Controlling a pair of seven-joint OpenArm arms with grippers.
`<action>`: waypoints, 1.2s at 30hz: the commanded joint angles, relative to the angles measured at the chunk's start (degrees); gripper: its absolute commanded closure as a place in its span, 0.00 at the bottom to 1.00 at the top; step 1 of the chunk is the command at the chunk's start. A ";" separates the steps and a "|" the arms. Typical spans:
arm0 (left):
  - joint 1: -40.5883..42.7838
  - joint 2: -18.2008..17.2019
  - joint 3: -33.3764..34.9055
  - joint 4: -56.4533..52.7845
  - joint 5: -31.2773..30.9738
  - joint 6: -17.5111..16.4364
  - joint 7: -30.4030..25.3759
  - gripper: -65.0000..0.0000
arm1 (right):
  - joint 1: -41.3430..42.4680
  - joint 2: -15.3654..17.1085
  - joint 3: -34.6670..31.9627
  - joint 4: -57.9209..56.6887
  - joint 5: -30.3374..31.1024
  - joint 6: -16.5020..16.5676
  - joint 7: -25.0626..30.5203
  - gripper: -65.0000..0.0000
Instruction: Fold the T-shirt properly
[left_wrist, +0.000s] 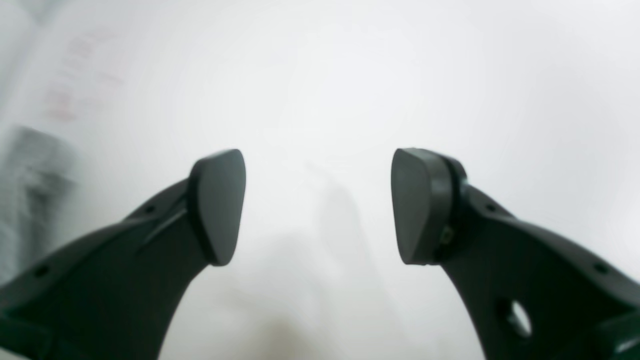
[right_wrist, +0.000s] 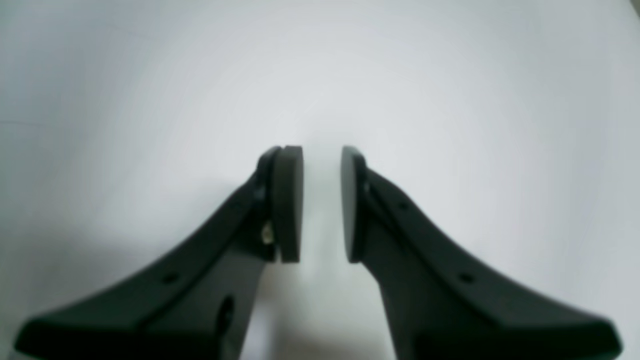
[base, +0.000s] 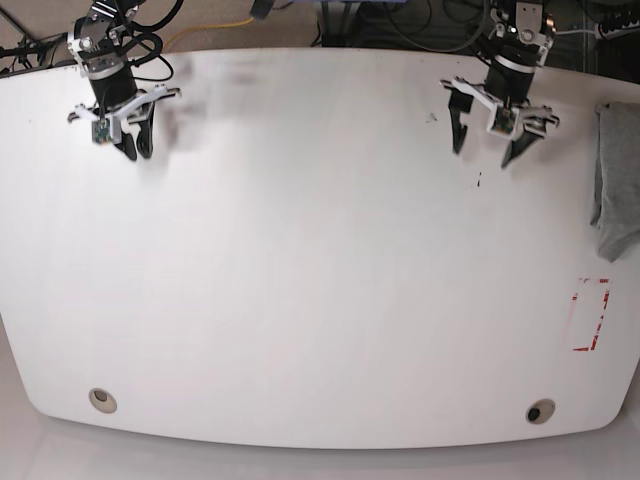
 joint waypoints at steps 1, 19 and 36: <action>4.03 -0.15 -0.34 3.73 -0.24 0.90 -1.05 0.35 | -3.88 0.73 0.90 1.80 4.00 -0.05 1.69 0.81; 32.42 2.23 0.98 -4.71 -0.51 1.16 -0.35 0.36 | -35.70 0.65 -6.84 0.22 17.01 -0.05 2.13 0.81; -1.69 1.96 1.16 -57.90 -0.51 0.81 -0.44 0.36 | -17.15 2.32 -15.19 -39.87 3.47 -1.42 5.29 0.81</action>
